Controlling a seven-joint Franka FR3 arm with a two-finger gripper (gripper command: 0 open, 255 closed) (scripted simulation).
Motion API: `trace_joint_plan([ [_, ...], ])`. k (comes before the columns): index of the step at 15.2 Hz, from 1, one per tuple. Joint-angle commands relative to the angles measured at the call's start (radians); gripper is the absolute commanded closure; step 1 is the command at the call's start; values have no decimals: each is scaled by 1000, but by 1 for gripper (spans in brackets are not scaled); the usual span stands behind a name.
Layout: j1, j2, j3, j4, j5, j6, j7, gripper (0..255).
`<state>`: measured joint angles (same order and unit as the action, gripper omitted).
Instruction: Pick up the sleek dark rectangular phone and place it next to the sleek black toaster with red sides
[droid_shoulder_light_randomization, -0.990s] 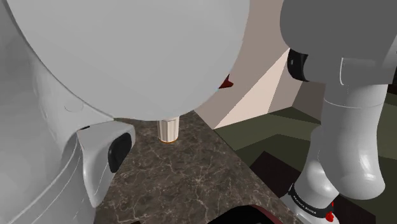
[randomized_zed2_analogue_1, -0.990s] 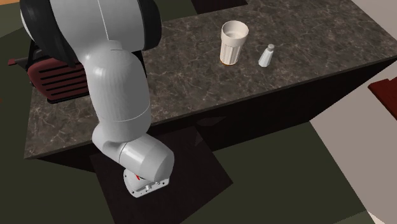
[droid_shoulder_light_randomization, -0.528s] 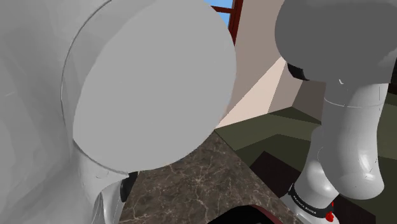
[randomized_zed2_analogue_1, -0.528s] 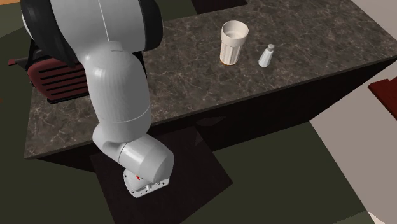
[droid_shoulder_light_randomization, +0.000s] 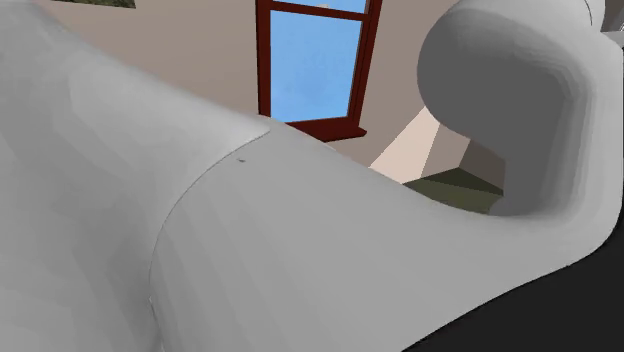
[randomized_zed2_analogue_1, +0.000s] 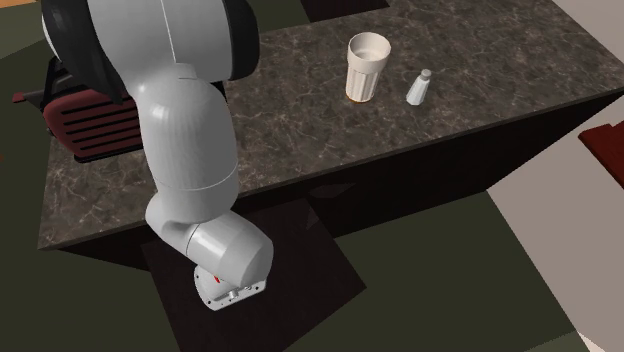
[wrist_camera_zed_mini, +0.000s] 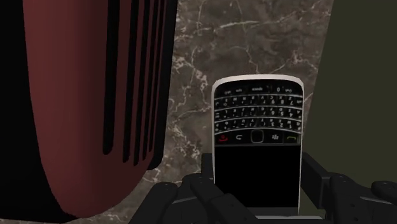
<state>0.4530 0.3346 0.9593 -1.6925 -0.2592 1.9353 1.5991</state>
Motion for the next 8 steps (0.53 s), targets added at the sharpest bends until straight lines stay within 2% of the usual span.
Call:
trace_joint_plan([
  [1, 0, 5, -3, -21, -6, 24, 4, 255],
  [8, 9, 35, -21, -84, -38, 105, 23, 255],
])
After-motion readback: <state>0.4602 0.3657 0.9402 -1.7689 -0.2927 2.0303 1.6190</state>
